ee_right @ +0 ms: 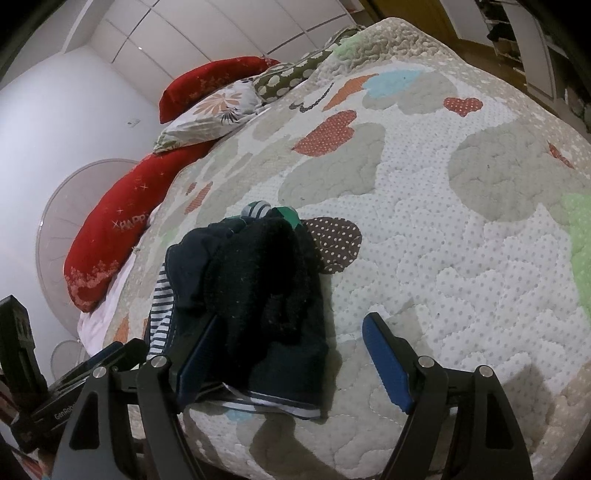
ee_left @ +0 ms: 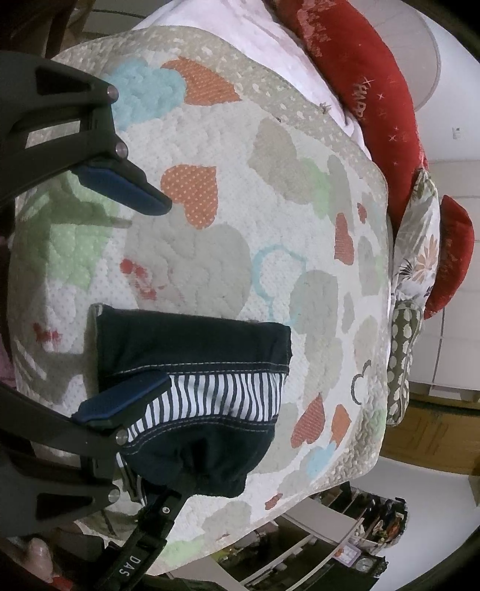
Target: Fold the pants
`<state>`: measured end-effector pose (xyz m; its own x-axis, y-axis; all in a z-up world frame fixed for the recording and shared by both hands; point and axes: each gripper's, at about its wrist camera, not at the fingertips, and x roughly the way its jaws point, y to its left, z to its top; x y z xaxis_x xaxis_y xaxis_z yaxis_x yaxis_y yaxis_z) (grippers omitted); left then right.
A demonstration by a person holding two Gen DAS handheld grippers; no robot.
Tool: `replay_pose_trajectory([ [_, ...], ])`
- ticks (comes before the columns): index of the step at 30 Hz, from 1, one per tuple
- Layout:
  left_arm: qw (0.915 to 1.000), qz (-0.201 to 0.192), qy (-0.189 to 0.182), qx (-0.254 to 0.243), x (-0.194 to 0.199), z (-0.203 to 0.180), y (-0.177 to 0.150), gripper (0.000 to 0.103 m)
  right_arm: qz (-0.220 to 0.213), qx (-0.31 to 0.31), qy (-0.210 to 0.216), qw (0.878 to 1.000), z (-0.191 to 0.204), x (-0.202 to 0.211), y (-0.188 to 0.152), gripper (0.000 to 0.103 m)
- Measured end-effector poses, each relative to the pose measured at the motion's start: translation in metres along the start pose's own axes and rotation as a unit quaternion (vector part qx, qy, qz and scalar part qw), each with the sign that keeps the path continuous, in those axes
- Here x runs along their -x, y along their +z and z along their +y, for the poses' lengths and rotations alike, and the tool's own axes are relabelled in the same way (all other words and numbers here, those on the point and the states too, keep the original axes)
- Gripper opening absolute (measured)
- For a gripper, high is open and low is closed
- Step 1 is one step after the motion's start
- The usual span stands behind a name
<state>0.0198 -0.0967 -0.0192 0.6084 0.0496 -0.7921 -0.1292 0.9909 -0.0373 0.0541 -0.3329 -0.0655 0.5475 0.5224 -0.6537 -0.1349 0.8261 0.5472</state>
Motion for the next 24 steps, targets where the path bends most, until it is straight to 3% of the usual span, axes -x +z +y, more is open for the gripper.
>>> replay_pose_trajectory([
  [18,1.0,-0.001,0.003,-0.001,0.001,-0.003,-0.001,0.086,-0.008,0.008,-0.003,1.0,0.006,0.003,-0.004,0.084],
  [24,0.9979,-0.002,-0.053,0.038,0.002,0.018,0.009,0.086,0.006,0.003,0.006,1.0,0.005,0.004,0.001,0.084],
])
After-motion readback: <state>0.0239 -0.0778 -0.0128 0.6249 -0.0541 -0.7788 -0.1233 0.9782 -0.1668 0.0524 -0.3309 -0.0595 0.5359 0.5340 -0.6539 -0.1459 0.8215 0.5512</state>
